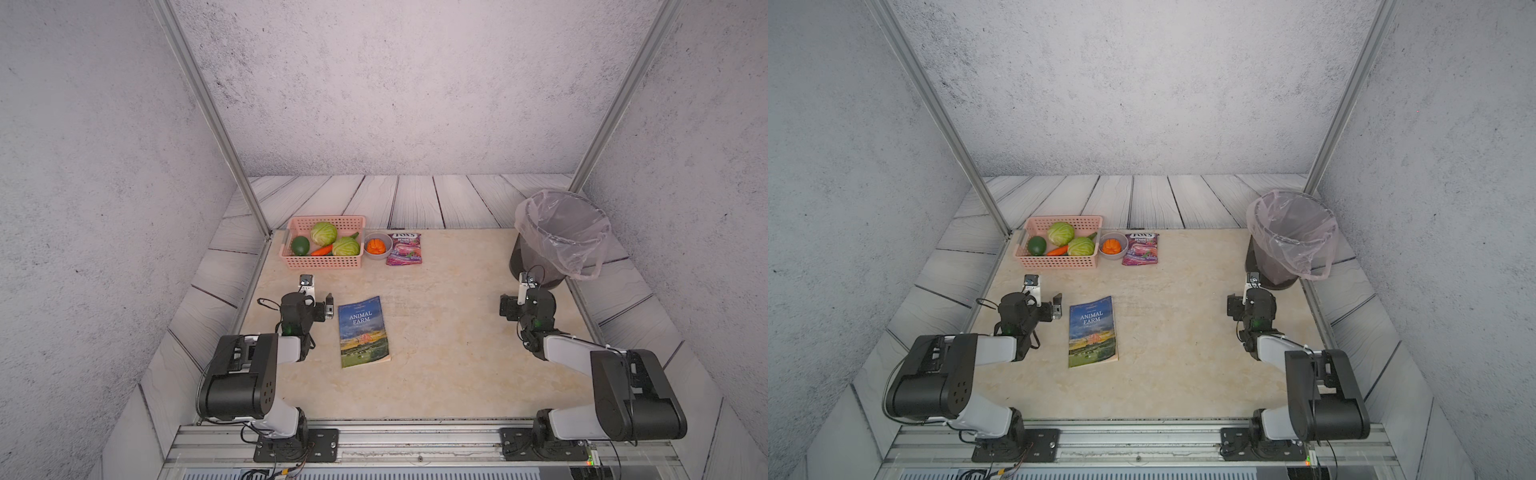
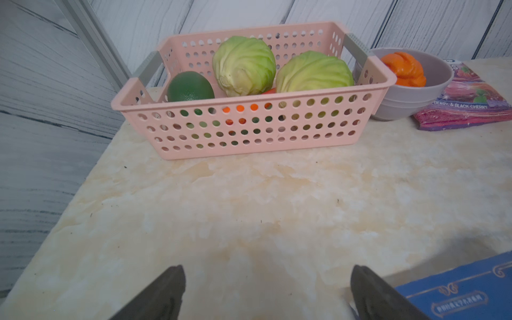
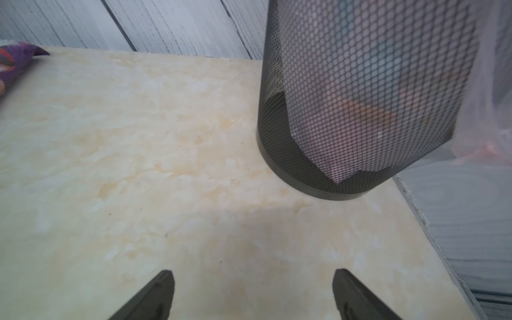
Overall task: Peel off the used sticky note
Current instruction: Reset both arms
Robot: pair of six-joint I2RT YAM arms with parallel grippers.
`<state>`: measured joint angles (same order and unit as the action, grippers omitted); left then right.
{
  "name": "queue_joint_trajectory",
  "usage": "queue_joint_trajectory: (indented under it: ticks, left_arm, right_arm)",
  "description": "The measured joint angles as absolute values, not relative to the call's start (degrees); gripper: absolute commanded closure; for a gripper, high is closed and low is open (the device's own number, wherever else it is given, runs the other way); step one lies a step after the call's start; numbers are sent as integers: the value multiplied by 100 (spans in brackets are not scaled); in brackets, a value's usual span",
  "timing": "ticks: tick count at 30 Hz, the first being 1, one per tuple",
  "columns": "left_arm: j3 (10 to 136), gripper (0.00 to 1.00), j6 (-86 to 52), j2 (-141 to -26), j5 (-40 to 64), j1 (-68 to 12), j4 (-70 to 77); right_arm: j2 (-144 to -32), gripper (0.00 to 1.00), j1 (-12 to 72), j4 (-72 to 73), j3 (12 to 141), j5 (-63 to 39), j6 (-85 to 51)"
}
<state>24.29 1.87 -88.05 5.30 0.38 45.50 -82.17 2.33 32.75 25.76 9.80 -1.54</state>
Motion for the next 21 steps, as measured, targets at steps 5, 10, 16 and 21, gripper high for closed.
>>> queue_joint_trajectory:
  ticks: [5,10,16,21]
  left_arm:
    - [2451,2,150,-8801,510,38,4519]
    - [2453,2,141,-8801,510,38,4480]
    - [2456,2,141,-8801,510,38,4475]
    - [2510,2,73,-8801,338,38,4359]
  right_arm:
    - [-8875,1,176,4121,2456,652,-196]
    - [-8877,0,180,4289,2480,591,-189]
    - [-8875,0,180,4270,2545,589,-193]
    - [-8873,1,180,4191,2565,589,-191]
